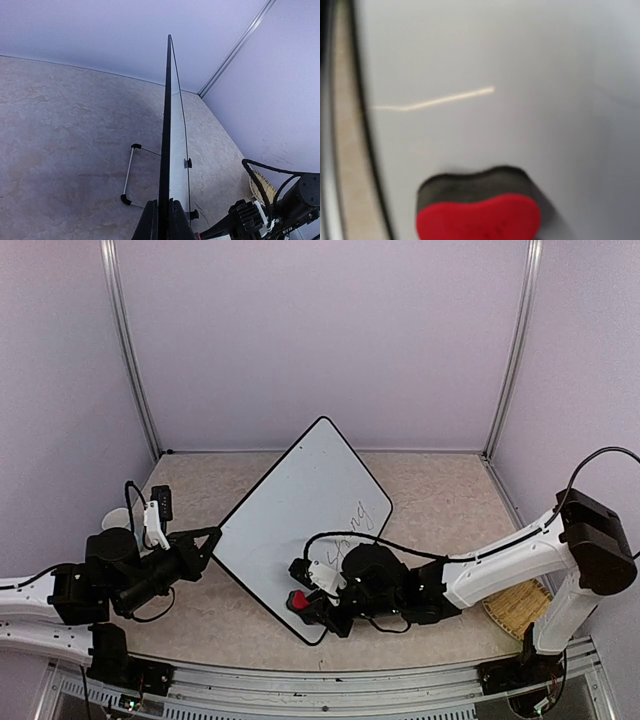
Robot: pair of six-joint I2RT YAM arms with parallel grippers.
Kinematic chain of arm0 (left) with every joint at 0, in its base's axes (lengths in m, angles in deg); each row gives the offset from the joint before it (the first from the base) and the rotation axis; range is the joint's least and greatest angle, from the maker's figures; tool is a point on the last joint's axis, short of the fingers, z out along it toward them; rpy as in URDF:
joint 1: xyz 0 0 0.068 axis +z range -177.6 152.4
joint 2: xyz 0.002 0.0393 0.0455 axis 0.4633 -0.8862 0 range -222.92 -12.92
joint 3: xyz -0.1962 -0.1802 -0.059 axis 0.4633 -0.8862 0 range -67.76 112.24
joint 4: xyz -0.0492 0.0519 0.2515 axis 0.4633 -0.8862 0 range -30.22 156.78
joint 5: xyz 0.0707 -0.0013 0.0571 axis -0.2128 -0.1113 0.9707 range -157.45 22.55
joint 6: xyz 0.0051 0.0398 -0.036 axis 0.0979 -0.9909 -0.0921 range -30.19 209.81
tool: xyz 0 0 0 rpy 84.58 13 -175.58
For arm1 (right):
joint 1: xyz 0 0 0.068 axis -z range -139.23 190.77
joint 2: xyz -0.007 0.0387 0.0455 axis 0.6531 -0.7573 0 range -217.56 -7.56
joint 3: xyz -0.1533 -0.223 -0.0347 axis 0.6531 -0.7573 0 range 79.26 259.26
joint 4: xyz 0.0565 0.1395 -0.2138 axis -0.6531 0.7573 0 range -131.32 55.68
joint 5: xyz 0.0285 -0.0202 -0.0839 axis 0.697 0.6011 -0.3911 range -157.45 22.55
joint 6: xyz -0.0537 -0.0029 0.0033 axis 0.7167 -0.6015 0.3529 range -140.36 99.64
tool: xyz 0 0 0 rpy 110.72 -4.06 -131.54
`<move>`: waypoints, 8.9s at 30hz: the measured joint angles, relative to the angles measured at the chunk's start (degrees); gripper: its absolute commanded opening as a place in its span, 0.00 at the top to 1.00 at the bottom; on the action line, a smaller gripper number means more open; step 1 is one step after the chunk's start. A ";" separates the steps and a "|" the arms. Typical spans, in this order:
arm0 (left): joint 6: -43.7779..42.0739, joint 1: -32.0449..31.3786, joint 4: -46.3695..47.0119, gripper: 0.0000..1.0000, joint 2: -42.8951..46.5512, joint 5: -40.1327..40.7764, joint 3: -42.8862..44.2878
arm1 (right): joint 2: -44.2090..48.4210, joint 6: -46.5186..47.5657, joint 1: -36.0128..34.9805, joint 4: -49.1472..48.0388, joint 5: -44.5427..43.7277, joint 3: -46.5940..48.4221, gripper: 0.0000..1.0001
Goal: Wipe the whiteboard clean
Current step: Erase the whiteboard at the center of the board.
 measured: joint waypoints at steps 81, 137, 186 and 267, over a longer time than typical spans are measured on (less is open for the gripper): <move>-2.86 -0.04 1.81 1.00 -2.60 2.03 1.97 | -6.78 -1.42 -9.33 -8.02 -12.22 -4.37 0.79; 1.64 -0.33 0.92 1.00 -1.75 1.29 0.22 | -2.67 11.02 8.39 28.96 -18.23 16.52 0.79; 1.66 -0.33 1.90 1.00 -2.64 1.16 0.66 | -5.51 15.37 10.49 39.54 -19.74 26.56 0.79; 2.23 -0.33 2.84 1.00 -2.56 1.14 0.02 | -5.64 9.33 12.70 40.68 -23.52 16.57 0.79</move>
